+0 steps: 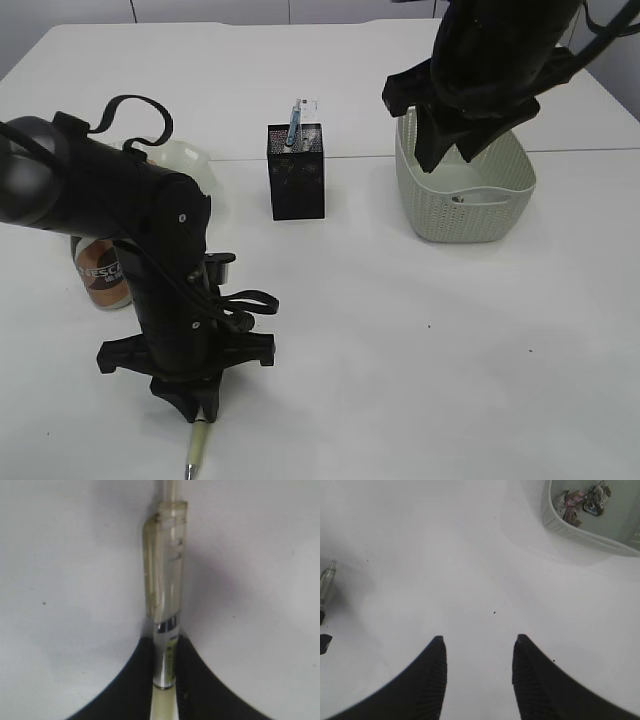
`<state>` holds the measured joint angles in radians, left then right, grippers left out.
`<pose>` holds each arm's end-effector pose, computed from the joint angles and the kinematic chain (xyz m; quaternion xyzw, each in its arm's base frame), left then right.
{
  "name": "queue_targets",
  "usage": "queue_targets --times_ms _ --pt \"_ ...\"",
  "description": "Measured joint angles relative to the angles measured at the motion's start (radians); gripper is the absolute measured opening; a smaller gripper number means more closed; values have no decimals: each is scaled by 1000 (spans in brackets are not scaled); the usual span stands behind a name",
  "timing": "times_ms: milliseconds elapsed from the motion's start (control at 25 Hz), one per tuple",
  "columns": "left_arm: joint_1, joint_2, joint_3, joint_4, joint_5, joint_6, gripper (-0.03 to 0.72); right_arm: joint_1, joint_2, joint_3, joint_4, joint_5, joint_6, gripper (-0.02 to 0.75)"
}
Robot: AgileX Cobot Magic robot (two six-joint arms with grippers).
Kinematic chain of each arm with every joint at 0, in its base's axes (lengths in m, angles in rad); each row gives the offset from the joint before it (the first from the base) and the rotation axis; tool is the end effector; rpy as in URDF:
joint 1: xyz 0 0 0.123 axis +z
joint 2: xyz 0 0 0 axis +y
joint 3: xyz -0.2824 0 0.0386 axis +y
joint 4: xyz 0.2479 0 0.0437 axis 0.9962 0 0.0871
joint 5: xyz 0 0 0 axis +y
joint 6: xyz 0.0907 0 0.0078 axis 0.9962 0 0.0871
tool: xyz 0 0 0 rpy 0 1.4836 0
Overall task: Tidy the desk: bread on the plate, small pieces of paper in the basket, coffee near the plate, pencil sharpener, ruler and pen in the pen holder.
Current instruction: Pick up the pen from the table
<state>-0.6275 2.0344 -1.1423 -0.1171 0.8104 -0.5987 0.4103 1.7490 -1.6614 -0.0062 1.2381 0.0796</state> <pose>0.2760 -0.2097 0.1022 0.0269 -0.9985 0.0212 0.0420 0.3380 0.1465 0.3298 -0.1628 0.9727 0.0371 0.1612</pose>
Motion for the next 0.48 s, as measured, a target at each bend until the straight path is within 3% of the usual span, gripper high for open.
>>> queue_targets --times_ms 280,480 --pt "-2 0 0 15 0 10 67 0 0 0 0 0 0 326" --pt "-44 -20 4 88 -2 16 65 0 0 0 0 0 0 326"
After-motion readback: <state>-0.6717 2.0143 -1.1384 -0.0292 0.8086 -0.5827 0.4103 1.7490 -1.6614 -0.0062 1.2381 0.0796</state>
